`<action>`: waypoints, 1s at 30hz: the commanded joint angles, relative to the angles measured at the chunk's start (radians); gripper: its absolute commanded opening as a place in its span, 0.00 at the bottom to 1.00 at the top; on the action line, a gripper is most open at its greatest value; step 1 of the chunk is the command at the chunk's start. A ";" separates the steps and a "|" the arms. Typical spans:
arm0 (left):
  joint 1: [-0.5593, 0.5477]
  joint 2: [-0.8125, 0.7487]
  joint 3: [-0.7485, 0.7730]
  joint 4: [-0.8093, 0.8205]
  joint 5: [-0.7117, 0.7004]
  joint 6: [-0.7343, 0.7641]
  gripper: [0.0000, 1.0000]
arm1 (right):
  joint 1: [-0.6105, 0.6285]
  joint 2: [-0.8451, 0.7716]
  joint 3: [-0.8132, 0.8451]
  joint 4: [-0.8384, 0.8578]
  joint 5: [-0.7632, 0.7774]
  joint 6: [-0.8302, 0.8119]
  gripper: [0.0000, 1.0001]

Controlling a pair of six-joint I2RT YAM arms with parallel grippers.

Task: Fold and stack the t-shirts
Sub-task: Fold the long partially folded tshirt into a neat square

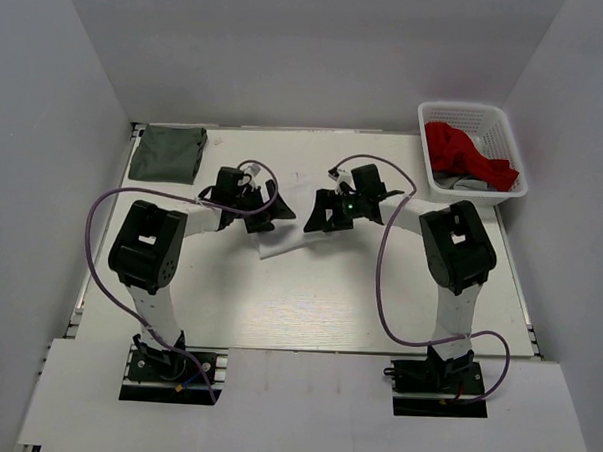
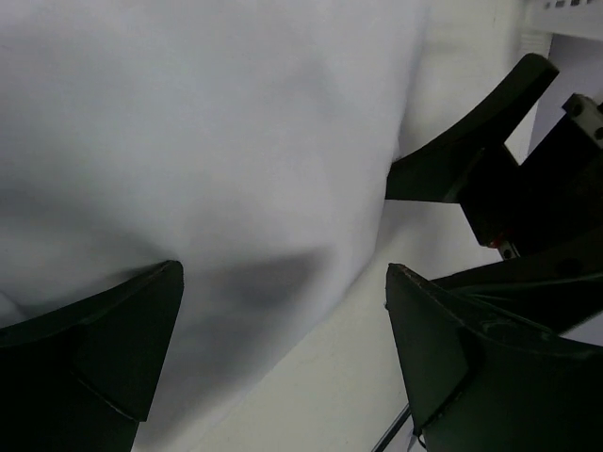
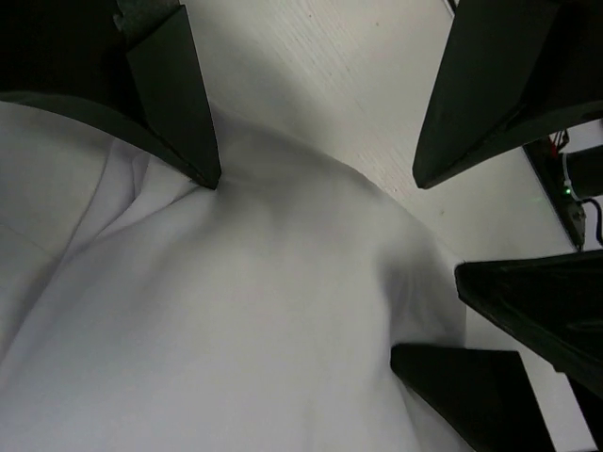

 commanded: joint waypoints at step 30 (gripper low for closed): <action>-0.185 -0.539 -0.214 -0.474 -0.596 0.066 0.72 | 0.126 -0.399 -0.219 -0.096 0.538 0.135 0.85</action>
